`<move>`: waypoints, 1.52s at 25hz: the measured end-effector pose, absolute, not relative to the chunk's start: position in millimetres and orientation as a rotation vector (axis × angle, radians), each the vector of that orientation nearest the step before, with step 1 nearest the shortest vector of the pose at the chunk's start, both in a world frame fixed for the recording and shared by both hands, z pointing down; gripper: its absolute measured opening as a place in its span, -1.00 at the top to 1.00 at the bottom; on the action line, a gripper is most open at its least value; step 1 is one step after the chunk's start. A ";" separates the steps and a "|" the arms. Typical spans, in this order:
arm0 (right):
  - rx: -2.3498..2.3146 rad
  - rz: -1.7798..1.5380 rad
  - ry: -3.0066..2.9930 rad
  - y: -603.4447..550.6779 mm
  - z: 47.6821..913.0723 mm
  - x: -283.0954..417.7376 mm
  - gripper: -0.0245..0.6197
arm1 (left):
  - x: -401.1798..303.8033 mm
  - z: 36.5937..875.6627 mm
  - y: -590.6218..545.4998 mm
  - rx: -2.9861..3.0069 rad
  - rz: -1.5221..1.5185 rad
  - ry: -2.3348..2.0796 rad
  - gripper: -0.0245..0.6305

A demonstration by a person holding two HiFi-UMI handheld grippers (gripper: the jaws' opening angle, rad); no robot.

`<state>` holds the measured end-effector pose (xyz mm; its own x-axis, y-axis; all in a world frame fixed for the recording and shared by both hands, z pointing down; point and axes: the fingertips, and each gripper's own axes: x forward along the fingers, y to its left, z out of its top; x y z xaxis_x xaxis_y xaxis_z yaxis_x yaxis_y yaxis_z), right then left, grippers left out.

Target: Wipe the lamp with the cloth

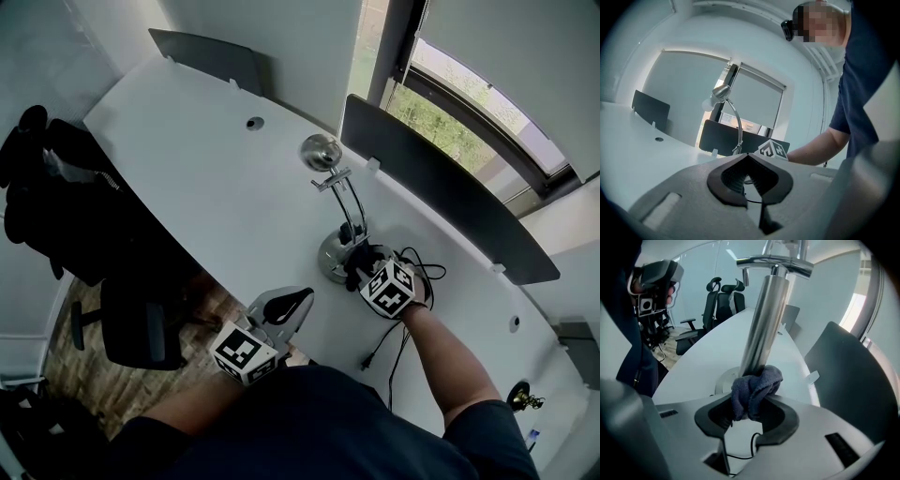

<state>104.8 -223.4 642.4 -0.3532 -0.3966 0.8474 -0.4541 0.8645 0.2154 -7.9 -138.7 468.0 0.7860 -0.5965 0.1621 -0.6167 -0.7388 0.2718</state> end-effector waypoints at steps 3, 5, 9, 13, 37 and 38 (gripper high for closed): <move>0.618 0.005 -1.967 -226.7 635.0 107.0 0.50 | -11.0 467.4 -139.0 2.668 0.097 -0.938 0.91; 0.629 -0.033 -1.965 -230.7 626.9 109.3 0.50 | -11.7 467.4 -139.1 2.666 0.103 -0.937 0.91; 0.660 -0.115 -1.977 -239.2 602.2 111.3 0.50 | -11.7 467.6 -138.8 2.665 0.109 -0.928 0.91; 0.695 -0.208 -1.992 -247.1 580.7 110.7 0.50 | -10.2 467.4 -139.2 2.667 0.116 -0.923 0.91; 0.683 0.110 -1.990 -202.7 677.3 101.5 0.50 | -23.1 462.8 -127.6 2.699 0.200 -0.909 0.91; 0.691 0.131 -1.999 -198.6 675.6 99.6 0.50 | -23.2 461.7 -127.7 2.706 0.198 -0.903 0.91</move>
